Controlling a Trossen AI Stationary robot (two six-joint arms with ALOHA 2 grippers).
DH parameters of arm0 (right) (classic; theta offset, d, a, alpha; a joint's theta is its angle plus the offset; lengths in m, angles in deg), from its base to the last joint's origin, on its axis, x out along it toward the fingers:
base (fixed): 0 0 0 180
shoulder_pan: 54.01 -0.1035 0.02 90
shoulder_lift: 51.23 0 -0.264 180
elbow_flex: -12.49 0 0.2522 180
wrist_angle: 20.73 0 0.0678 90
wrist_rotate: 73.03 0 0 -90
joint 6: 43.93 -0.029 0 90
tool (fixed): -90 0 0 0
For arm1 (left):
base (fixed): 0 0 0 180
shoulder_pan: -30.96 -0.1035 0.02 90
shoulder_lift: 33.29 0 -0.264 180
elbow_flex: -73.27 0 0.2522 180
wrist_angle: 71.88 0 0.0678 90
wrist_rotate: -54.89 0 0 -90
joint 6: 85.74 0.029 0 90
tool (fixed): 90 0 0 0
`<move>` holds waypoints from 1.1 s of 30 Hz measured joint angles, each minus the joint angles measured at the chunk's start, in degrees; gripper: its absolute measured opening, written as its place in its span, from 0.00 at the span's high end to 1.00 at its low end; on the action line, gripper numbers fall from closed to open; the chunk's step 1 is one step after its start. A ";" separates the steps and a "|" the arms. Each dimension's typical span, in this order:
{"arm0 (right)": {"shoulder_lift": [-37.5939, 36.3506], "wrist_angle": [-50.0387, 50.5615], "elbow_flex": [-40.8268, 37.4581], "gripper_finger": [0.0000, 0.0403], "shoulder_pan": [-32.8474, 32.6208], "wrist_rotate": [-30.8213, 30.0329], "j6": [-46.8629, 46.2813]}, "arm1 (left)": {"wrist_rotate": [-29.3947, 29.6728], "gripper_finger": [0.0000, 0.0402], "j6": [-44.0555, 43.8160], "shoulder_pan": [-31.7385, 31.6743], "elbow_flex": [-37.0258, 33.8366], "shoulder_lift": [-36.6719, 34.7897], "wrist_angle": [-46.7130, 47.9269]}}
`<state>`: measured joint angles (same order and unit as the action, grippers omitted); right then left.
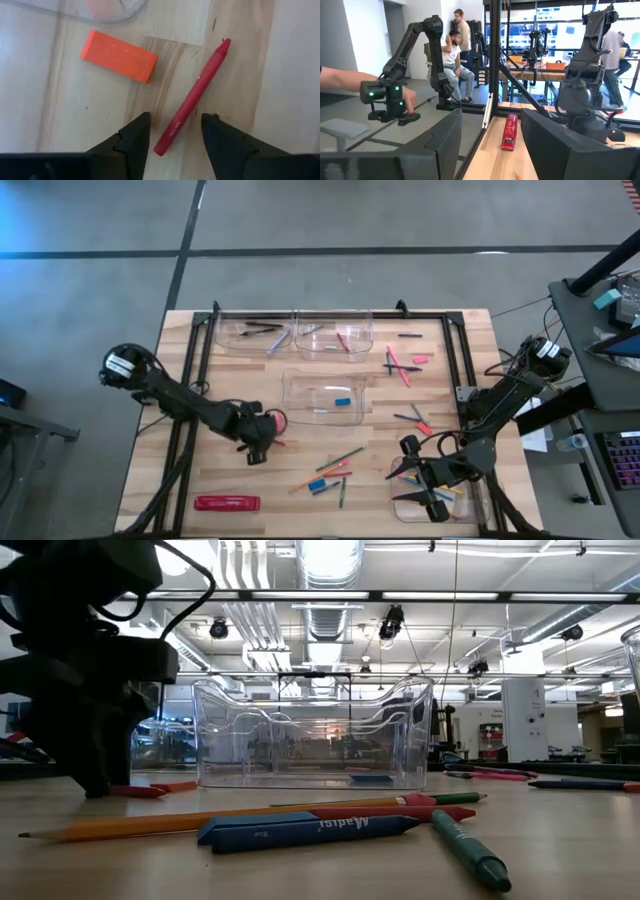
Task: Sort crayons/erasers/pens/pencils in bins
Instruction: Put the red crayon into the top right transparent bin
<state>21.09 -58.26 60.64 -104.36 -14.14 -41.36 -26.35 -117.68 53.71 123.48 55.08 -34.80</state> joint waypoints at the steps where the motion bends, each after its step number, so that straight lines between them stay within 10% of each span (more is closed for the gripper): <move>1: 0.00 0.00 0.00 0.52 0.00 0.02 0.00 | -0.69 0.61 -0.04 -0.31 -1.03 0.02 -1.23; 17: 0.00 0.04 -0.02 0.52 0.00 -0.01 -0.02 | -0.23 0.97 4.00 -0.18 -2.30 0.18 -2.16; 33: 0.00 0.07 -0.02 0.52 0.00 -0.01 0.00 | -4.66 1.00 4.58 2.98 10.29 -4.96 9.01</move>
<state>21.09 -58.20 60.62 -104.36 -14.14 -41.36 -31.01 -113.10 56.69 133.77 50.12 -25.79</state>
